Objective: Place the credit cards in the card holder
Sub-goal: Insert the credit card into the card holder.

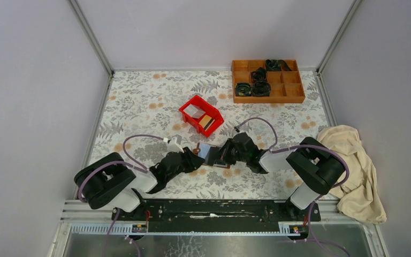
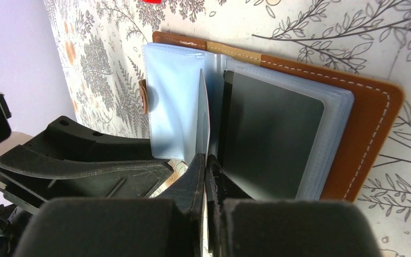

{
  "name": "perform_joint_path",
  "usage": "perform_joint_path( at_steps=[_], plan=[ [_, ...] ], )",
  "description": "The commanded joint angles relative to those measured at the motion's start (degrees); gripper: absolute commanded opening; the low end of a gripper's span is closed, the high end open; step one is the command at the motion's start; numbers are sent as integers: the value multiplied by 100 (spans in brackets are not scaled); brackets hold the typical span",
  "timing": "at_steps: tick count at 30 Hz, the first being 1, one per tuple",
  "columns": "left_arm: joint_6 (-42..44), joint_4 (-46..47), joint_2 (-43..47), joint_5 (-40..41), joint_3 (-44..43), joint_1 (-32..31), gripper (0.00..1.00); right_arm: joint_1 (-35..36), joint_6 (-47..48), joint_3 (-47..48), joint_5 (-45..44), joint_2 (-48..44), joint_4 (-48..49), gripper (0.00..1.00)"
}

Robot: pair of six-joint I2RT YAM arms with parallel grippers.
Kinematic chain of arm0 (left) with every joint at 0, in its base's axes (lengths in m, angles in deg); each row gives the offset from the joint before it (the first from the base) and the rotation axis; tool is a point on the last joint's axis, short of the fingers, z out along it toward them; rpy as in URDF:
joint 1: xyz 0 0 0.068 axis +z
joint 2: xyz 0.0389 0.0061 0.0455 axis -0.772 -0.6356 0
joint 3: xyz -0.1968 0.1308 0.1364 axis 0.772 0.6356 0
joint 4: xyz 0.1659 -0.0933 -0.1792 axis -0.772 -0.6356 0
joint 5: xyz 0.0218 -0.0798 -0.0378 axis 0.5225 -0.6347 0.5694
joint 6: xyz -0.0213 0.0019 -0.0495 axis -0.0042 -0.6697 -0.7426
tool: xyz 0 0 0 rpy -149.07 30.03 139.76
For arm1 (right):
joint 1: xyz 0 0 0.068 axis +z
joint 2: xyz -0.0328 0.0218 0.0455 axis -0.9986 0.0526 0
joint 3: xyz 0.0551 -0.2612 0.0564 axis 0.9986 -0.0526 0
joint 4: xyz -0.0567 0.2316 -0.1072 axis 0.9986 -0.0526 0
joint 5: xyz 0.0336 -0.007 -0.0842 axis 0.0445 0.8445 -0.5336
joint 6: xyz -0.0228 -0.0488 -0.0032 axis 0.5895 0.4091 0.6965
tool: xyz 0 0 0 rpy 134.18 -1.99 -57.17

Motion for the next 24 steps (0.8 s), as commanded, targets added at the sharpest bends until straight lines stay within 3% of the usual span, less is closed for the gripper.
perform_joint_path(
  at_steps=[1, 11, 15, 24],
  plan=[
    [139, -982, 309, 236, -29, -52, 43, 112, 111, -122, 47, 241, -362, 0],
    [230, -2728, 1738, 1095, -67, -62, 53, 112, 113, -109, 62, 374, -357, 0],
    [260, -3027, 2086, 1363, -65, -62, 54, 112, 110, -83, 132, 490, -284, 0],
    [565, -2844, 1533, 1683, -432, -45, 45, 112, 320, 129, 199, 511, -607, 0]
  ],
)
